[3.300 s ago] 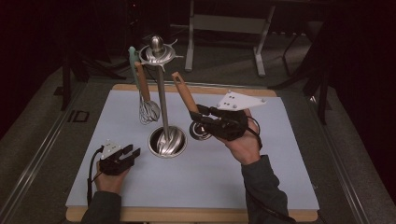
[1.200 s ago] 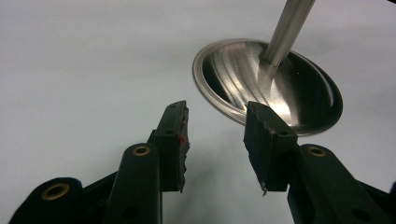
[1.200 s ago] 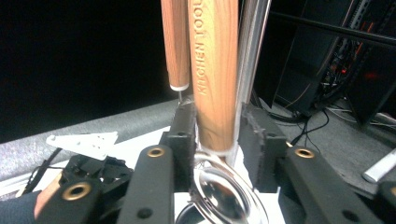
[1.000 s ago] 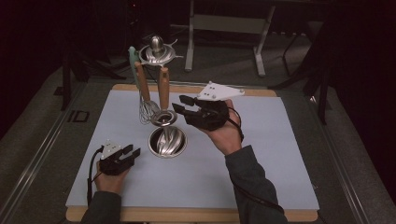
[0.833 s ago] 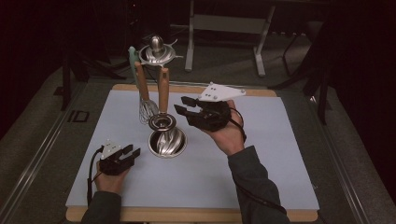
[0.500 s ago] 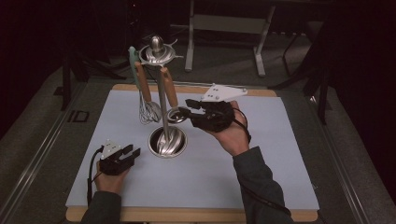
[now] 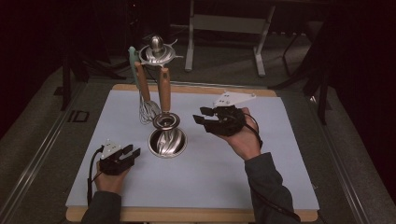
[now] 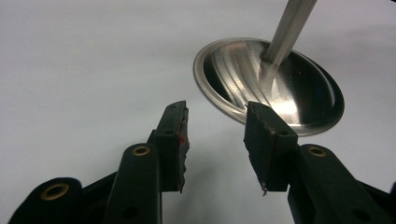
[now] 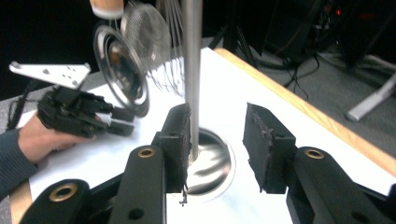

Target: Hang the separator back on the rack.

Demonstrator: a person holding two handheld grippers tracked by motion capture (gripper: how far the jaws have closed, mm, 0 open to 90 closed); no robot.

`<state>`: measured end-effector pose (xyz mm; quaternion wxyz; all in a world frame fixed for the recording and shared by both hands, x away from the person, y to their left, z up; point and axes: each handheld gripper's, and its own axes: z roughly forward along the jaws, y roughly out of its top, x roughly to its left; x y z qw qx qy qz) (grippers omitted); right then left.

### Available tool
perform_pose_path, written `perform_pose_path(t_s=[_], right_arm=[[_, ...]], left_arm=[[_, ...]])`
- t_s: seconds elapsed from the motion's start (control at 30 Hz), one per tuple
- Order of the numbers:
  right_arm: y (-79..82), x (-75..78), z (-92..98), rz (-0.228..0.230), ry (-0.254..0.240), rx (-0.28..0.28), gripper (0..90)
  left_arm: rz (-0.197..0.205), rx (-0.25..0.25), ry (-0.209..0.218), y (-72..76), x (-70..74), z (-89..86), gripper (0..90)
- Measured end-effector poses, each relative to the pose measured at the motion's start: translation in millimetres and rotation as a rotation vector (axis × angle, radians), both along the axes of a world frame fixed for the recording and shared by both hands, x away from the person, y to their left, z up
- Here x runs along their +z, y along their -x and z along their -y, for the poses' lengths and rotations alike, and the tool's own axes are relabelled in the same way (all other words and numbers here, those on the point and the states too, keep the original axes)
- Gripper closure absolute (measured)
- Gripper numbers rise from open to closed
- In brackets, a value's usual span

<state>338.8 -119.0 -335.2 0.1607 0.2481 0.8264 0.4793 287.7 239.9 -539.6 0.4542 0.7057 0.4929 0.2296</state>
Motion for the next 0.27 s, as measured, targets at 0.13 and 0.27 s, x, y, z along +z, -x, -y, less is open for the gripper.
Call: perform_pose_path(t_s=[0.13, 0.27], right_arm=[[-1.5, -10.5, 10.6, -0.03, 0.027, -0.027, 60.1], [-0.7, -24.4, 21.2, -0.046, 0.076, -0.047, 59.4]], left_arm=[[-0.004, -0.001, -0.005, -0.2, 0.1, -0.4, 59.5], [-0.007, 0.004, 0.002, -0.6, 0.0, -0.4, 59.5]])
